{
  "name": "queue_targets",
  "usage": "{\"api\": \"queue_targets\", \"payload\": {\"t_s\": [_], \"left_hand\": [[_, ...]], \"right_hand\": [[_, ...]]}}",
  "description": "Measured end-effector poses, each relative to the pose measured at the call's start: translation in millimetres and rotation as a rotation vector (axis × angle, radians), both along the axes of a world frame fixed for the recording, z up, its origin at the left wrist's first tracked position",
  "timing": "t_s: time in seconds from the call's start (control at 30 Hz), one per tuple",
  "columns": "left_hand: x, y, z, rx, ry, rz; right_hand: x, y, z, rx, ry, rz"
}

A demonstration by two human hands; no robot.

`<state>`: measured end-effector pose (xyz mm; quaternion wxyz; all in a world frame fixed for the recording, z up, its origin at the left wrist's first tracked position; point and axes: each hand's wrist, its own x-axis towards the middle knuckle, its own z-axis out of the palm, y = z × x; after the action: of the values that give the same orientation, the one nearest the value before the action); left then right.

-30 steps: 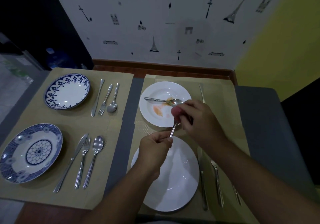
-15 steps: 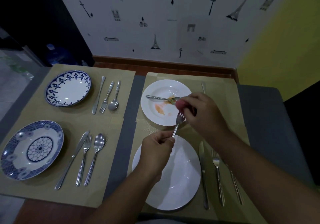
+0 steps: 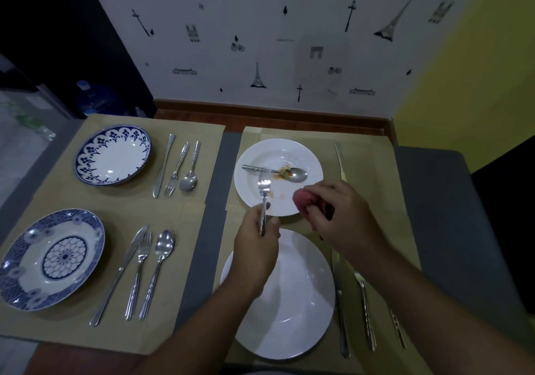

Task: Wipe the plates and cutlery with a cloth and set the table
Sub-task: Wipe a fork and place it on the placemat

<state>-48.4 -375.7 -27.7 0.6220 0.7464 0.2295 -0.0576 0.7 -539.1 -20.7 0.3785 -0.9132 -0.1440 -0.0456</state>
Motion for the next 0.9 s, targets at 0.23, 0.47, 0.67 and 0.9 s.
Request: {"api": "queue_targets", "payload": {"t_s": [0.23, 0.47, 0.67, 0.9], "left_hand": [[2, 4, 7, -0.048, 0.124, -0.144], [-3, 6, 8, -0.275, 0.160, -0.283], [2, 4, 3, -0.019, 0.135, -0.343], [84, -6, -4, 0.818, -0.152, -0.729]], "right_hand": [[-5, 3, 2, 0.018, -0.036, 0.050], [9, 1, 1, -0.088, -0.128, 0.128], [34, -24, 3, -0.087, -0.040, -0.100], [11, -68, -12, -0.116, 0.065, -0.181]]}}
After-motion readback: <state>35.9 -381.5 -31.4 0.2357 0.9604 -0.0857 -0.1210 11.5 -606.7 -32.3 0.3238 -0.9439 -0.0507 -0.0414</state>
